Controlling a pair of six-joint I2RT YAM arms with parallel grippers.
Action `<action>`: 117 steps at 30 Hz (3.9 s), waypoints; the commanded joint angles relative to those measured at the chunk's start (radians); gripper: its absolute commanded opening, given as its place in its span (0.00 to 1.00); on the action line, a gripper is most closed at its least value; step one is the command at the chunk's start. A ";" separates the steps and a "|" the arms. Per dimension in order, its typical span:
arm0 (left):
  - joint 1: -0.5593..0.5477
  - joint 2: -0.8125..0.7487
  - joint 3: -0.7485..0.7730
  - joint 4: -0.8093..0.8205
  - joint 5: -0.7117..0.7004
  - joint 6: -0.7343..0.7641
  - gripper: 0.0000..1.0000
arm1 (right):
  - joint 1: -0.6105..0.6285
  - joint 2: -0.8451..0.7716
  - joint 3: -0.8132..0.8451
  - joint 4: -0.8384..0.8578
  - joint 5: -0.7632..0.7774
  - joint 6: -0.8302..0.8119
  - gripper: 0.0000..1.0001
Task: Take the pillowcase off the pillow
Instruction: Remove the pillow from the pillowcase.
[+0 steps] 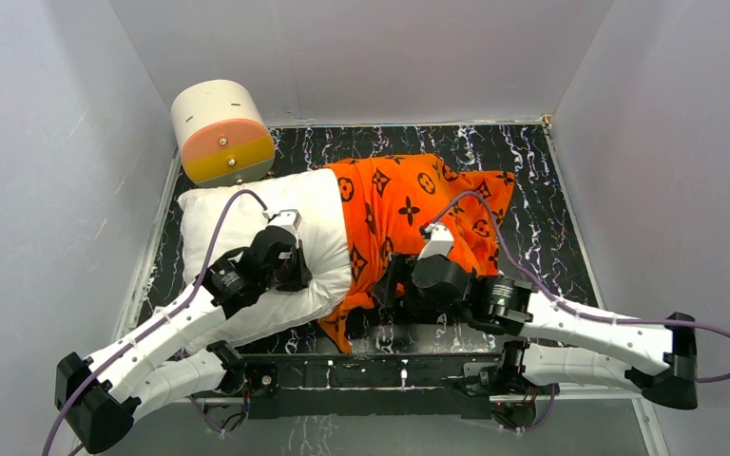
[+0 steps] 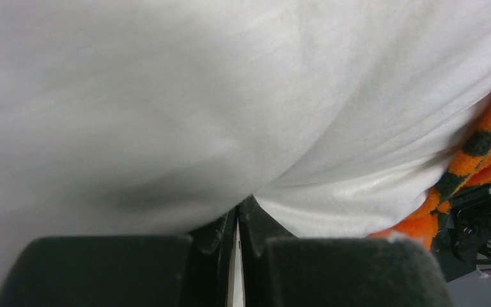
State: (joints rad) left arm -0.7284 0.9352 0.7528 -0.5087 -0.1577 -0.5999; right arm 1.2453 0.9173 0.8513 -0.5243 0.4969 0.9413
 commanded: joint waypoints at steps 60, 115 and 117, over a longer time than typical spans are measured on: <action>-0.237 -0.027 -0.007 -0.092 -0.385 -0.082 0.00 | -0.147 0.004 0.088 -0.462 0.356 0.335 0.03; -0.235 -0.152 0.062 -0.198 -0.254 -0.091 0.00 | -0.144 -0.121 0.144 -0.122 -0.095 -0.186 0.51; -0.236 -0.147 0.042 -0.150 -0.211 -0.074 0.00 | -0.144 -0.149 0.154 -0.038 -0.210 -0.212 0.74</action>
State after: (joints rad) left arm -0.9798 0.7872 0.8341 -0.6670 -0.3893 -0.7094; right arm 1.1130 0.8497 0.9333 -0.7280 0.5220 0.9489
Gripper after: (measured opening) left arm 0.032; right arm 0.590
